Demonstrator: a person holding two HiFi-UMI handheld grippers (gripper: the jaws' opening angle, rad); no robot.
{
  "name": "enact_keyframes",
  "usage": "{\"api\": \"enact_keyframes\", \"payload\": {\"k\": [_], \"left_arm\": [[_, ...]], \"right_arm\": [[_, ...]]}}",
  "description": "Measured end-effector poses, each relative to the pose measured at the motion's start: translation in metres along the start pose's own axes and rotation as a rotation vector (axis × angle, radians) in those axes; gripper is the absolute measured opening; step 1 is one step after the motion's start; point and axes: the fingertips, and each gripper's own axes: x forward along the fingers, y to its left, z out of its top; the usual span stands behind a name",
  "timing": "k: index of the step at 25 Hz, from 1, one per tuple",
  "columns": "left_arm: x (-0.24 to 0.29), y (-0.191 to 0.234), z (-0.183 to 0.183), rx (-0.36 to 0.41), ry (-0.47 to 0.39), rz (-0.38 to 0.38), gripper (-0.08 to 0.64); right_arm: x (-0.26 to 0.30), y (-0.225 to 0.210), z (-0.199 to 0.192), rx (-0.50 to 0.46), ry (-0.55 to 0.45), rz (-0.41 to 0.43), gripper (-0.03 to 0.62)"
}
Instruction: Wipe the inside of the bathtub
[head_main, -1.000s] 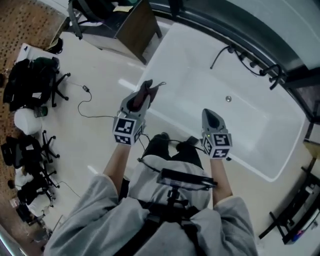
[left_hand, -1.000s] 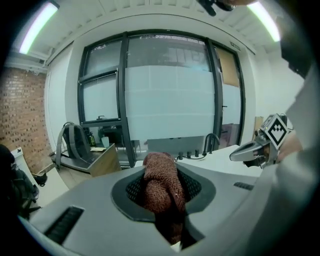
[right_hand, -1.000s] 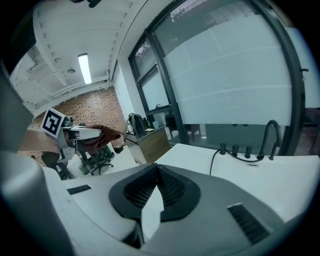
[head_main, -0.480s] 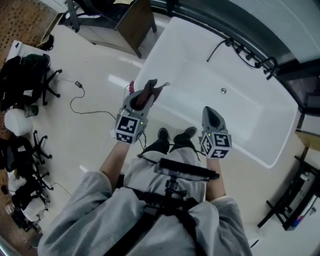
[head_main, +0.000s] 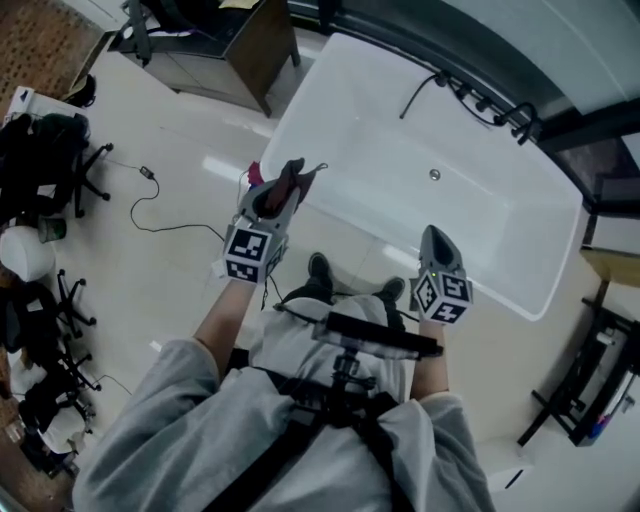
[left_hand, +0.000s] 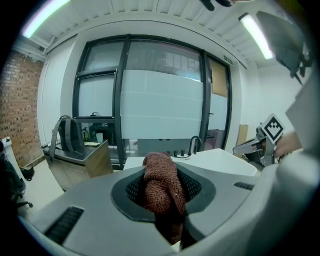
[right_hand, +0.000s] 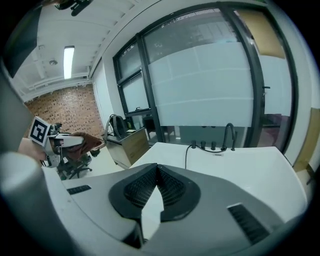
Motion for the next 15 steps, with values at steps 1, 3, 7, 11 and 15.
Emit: {"api": "enact_keyframes", "payload": {"k": [1, 3, 7, 11, 15], "left_arm": [[0.000, -0.006, 0.001, -0.001, -0.003, 0.002, 0.098], [-0.001, -0.020, 0.002, -0.006, -0.005, 0.017, 0.098], [0.001, -0.043, 0.007, -0.017, -0.015, 0.074, 0.098], [-0.007, -0.069, 0.004, -0.041, 0.000, 0.132, 0.098], [-0.014, -0.090, 0.006, -0.056, 0.001, 0.158, 0.098]], "right_arm": [[-0.004, -0.008, -0.002, 0.017, -0.001, -0.004, 0.006], [-0.013, -0.022, -0.005, 0.045, -0.006, 0.000, 0.006], [-0.024, -0.050, 0.000, 0.021, -0.008, 0.036, 0.005], [-0.033, -0.077, -0.005, -0.016, 0.005, 0.076, 0.005], [-0.040, -0.095, -0.003, -0.048, 0.011, 0.094, 0.005]]}}
